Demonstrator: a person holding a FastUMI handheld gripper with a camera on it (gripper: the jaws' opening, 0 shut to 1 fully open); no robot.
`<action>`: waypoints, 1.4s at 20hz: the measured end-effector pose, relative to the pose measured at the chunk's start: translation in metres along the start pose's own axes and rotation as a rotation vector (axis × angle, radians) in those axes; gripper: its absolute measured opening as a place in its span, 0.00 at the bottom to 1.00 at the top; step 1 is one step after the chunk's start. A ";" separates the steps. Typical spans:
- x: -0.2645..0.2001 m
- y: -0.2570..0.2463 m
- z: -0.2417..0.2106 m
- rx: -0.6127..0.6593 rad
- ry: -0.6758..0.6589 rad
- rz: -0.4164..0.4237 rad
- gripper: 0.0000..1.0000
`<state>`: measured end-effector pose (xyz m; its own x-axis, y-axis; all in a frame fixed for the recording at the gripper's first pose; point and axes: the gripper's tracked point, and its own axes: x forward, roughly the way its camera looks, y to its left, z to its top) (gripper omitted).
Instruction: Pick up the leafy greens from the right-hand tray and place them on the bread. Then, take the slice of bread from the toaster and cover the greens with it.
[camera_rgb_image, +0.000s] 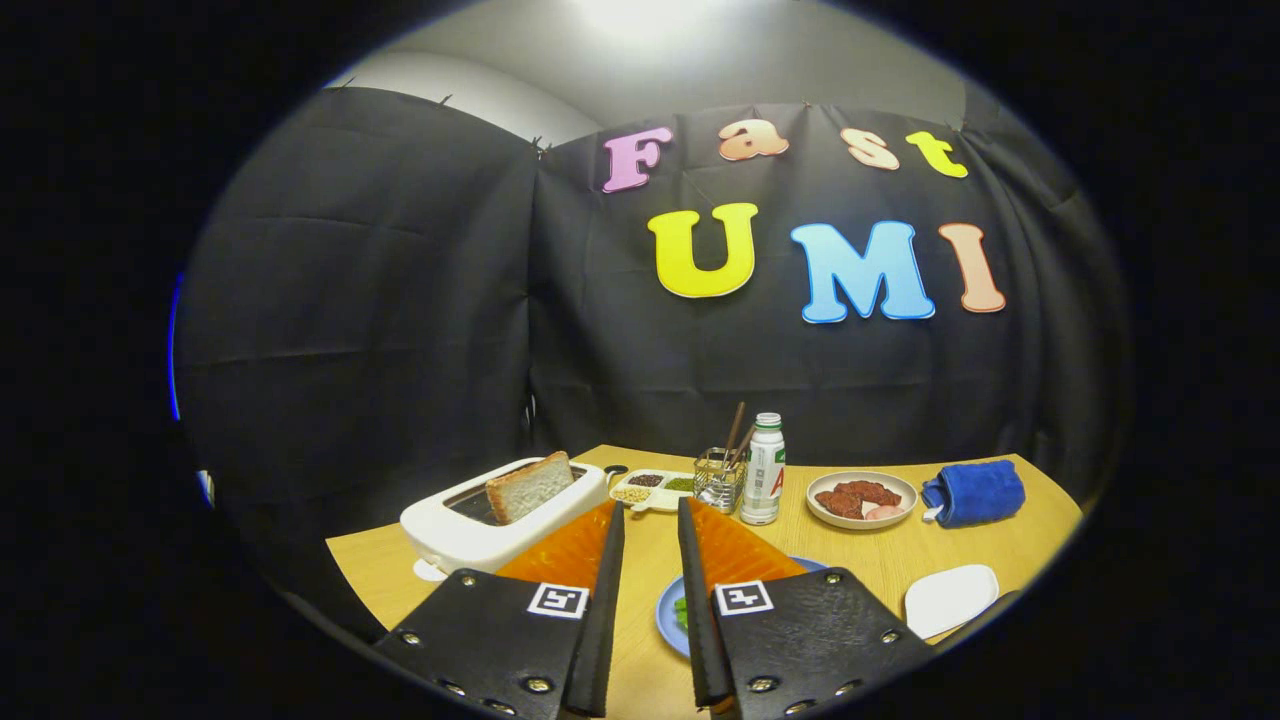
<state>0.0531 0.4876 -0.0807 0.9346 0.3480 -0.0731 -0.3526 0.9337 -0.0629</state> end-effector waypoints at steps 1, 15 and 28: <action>0.000 0.009 0.002 -0.001 -0.021 -0.001 0.32; 0.071 0.128 -0.033 -0.066 0.083 -0.002 0.32; 0.116 0.109 -0.048 -0.005 0.165 -0.096 0.14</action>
<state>0.1207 0.6257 -0.1437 0.9440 0.2379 -0.2286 -0.2623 0.9614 -0.0827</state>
